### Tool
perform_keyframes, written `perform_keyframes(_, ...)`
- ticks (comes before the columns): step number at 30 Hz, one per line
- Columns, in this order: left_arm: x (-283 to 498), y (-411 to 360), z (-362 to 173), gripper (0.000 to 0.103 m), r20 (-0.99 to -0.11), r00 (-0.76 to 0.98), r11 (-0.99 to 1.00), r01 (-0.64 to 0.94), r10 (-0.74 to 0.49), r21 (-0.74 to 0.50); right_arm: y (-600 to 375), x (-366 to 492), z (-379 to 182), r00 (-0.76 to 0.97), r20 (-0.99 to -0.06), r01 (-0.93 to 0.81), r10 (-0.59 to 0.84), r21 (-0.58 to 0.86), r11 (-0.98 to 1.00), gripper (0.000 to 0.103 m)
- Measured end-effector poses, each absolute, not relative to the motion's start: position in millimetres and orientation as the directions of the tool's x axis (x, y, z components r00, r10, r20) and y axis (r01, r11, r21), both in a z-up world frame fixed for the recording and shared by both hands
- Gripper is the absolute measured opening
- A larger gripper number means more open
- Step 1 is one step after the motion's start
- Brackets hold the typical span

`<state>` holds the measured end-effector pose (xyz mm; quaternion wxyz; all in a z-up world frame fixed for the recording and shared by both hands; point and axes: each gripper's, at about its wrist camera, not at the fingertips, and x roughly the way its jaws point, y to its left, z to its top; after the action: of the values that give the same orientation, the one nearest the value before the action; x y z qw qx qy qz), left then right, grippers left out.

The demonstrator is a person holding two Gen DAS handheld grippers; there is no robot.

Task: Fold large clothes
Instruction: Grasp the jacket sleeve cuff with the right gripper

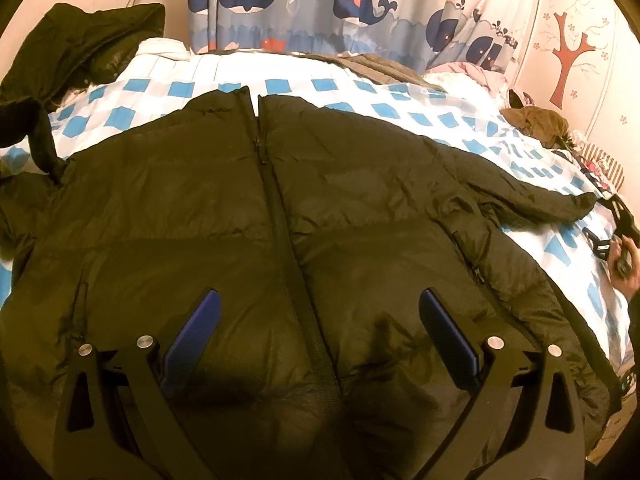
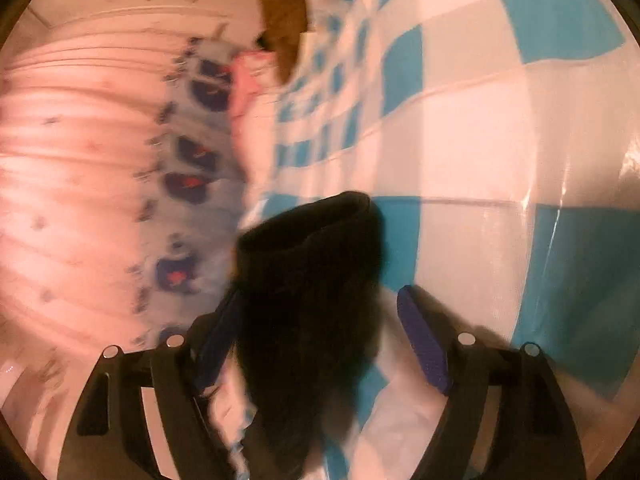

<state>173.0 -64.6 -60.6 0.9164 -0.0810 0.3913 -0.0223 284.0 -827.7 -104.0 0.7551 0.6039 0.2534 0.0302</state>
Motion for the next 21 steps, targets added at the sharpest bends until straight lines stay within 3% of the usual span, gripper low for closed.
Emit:
perform_keyframes(4,174.0,-66.2,-64.2,0.095,-0.721,0.686,0.988,-0.021,-0.099,-0.155,-822.9,290.3,-92.9,0.854,-0.341,0.222,0.393,0.922,0.318,0.096)
perform_keyframes(7,173.7,-67.5,-64.2,0.095,-0.719,0.688,0.989,-0.017,-0.096,-0.149,-807.6,307.6,-84.7,0.829,-0.349,0.218,0.436,0.921,0.323,0.096)
perform_keyframes(11,173.8,-67.9,-64.9,0.095,-0.719,0.688,0.989,-0.013,-0.097,-0.145,-770.1,336.7,-77.4,0.757,-0.519,0.305,0.397,0.817,0.489,0.096)
perform_keyframes(14,172.5,-68.4,-63.7,0.095,-0.715,0.692,0.989,-0.007,-0.1,-0.145,-764.5,334.4,-86.7,0.762,-0.554,0.35,0.334,0.787,0.508,0.095)
perform_keyframes(16,172.3,-69.3,-63.7,0.095,-0.715,0.693,0.991,-0.008,-0.091,-0.134,-768.7,334.4,-90.2,0.786,-0.539,0.352,0.304,0.794,0.496,0.083)
perform_keyframes(18,172.3,-69.9,-64.8,0.095,-0.717,0.692,0.992,-0.013,-0.079,-0.122,-779.1,332.2,-108.3,0.79,-0.521,0.372,0.324,0.827,0.422,0.02)
perform_keyframes(21,173.5,-70.5,-67.5,0.095,-0.725,0.687,0.994,-0.023,-0.06,-0.104,-789.0,331.4,-121.9,0.803,-0.495,0.37,0.332,0.851,0.373,0.011)
